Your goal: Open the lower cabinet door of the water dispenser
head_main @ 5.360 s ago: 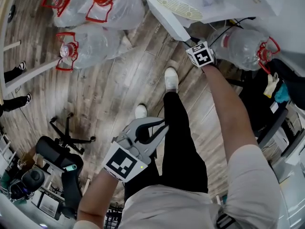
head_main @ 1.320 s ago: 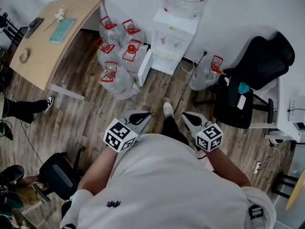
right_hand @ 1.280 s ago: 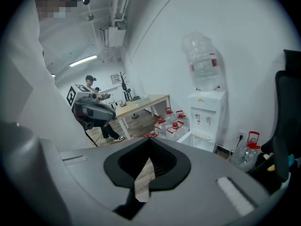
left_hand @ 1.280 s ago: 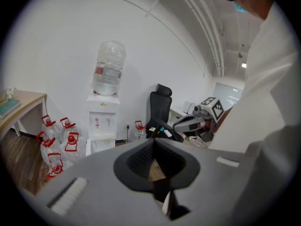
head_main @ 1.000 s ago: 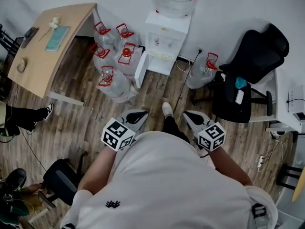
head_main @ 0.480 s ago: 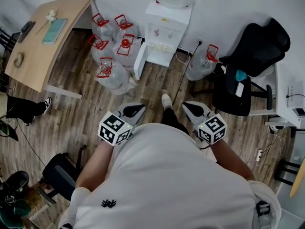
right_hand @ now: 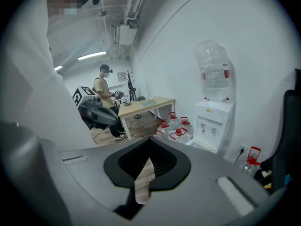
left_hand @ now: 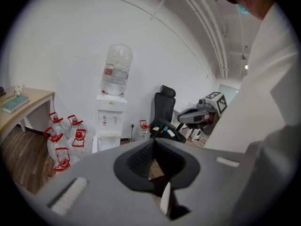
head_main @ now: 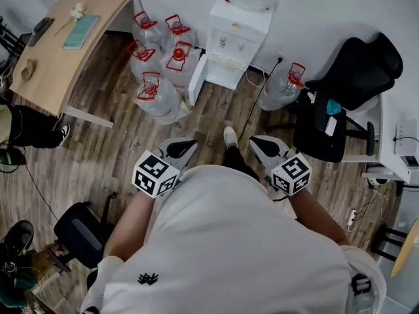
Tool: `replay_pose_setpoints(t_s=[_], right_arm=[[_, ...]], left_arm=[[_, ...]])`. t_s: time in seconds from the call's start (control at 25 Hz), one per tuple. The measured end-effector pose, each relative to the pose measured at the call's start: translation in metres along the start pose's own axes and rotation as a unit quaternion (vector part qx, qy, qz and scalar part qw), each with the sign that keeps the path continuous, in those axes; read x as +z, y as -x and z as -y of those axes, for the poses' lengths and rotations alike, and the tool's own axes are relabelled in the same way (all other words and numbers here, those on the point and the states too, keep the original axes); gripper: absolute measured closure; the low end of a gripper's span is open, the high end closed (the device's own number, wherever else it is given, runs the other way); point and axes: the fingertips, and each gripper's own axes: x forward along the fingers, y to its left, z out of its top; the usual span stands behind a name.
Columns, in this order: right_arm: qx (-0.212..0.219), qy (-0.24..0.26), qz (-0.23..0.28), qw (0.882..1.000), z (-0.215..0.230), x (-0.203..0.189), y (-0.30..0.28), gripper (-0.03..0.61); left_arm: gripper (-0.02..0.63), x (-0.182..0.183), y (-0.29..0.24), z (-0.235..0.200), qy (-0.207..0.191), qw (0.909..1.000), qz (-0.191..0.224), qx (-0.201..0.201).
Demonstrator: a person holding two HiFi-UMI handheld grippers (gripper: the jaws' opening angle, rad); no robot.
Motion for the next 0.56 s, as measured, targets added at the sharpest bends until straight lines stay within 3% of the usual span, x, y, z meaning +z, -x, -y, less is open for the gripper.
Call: replay_pose_setpoints(t_s=[0.56], right_arm=[[0.010, 0.022, -0.010, 1.000, -0.029, 0.009, -0.023, 0.577]], left_arm=[[0.557, -0.016, 0.039, -0.022, 0.012, 0.9992, 0.020, 0.031]])
